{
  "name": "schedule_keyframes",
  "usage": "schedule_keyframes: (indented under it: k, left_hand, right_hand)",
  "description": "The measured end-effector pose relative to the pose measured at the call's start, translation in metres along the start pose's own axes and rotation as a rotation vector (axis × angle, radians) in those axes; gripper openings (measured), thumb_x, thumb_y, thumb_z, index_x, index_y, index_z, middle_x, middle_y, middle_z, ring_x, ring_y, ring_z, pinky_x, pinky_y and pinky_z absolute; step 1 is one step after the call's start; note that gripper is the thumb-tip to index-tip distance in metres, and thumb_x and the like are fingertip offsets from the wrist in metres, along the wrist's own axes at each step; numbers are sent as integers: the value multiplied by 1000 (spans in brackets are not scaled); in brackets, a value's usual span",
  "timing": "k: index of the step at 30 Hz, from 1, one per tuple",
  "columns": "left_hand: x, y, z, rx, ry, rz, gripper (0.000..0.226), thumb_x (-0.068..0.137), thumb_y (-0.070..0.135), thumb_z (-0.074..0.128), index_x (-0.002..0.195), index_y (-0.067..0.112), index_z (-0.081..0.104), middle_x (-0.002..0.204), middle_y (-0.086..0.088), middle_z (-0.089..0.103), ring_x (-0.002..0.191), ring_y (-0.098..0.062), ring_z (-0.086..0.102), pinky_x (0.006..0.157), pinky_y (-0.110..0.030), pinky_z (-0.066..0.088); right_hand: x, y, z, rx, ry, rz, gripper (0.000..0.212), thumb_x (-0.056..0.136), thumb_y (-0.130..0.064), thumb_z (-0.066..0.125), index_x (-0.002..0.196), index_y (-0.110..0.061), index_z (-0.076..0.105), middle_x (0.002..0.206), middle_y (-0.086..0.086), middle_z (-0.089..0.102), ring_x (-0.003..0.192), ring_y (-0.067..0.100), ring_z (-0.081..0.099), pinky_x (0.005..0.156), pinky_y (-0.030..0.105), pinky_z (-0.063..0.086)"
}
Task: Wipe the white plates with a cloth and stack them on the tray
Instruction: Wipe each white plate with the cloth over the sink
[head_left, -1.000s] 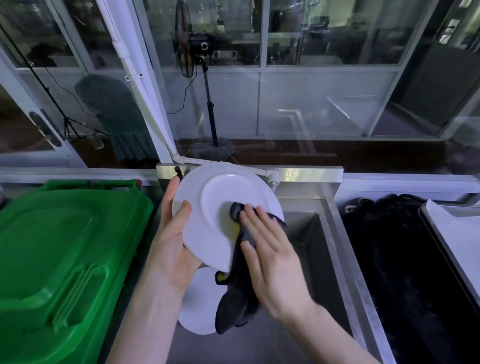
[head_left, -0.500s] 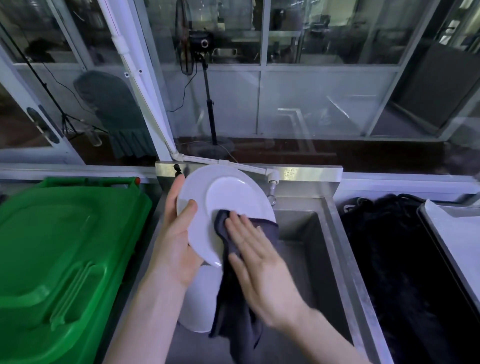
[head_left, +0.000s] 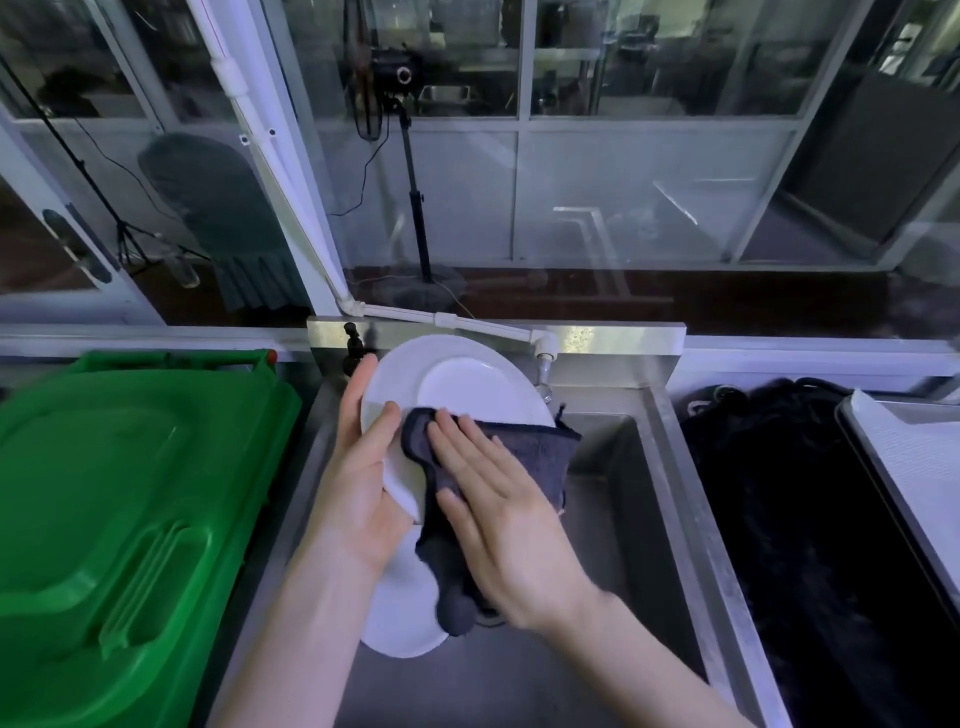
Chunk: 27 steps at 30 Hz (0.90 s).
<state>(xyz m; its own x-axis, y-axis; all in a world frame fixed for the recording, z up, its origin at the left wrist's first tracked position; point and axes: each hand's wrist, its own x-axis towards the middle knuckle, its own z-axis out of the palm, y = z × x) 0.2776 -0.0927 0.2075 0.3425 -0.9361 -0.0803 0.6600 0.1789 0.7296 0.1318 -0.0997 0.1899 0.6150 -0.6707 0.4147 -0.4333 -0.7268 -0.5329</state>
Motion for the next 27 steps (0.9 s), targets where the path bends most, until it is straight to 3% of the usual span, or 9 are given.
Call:
schedule_keyframes:
  k: [5,8,12,15,21,24,27]
  left_hand:
    - [-3,-3,0,32,1,-26,48,85,22,60,130,41,60,123,5,74,111,-13,71,75,-28,60]
    - [-1,7,-8,31,23,10,49,86,23,62,133,40,57,126,10,71,110,-13,71,73,-29,61]
    - [0,5,-8,43,48,2,46,88,21,62,129,43,59,122,9,73,108,-14,72,74,-31,61]
    - [-3,-10,0,64,39,-70,42,97,17,54,129,43,58,116,3,76,105,-15,73,73,-28,61]
    - [-1,-10,2,54,93,-66,37,99,18,56,123,45,64,121,9,74,105,-13,73,68,-32,61]
    - [4,-1,-1,39,105,-47,38,96,21,57,128,42,56,108,13,77,94,-13,76,60,-34,61]
    - [11,-1,1,28,170,-35,34,103,13,50,128,37,52,92,14,79,83,-11,77,56,-32,60]
  right_hand:
    - [47,24,-20,5,-18,165,47,106,-23,36,152,-14,30,161,-3,20,150,8,11,122,22,4]
    - [24,38,-20,-24,33,232,47,106,-24,37,152,-14,30,159,-9,19,150,7,10,122,25,8]
    - [-21,12,6,15,57,90,48,105,-28,35,151,-14,33,159,-6,26,149,9,17,121,25,11]
    - [-4,10,8,59,27,34,47,105,-24,35,150,-12,33,159,-2,28,150,10,16,122,26,13]
    - [22,44,-20,114,28,258,44,106,-23,37,149,-18,36,157,-8,28,148,3,15,122,22,8]
    - [-8,45,-24,241,108,298,40,105,-21,40,145,-24,43,153,-14,35,145,-5,19,119,16,15]
    - [-38,39,-20,442,246,387,32,102,-23,44,130,-27,59,130,-19,60,127,-9,46,104,12,34]
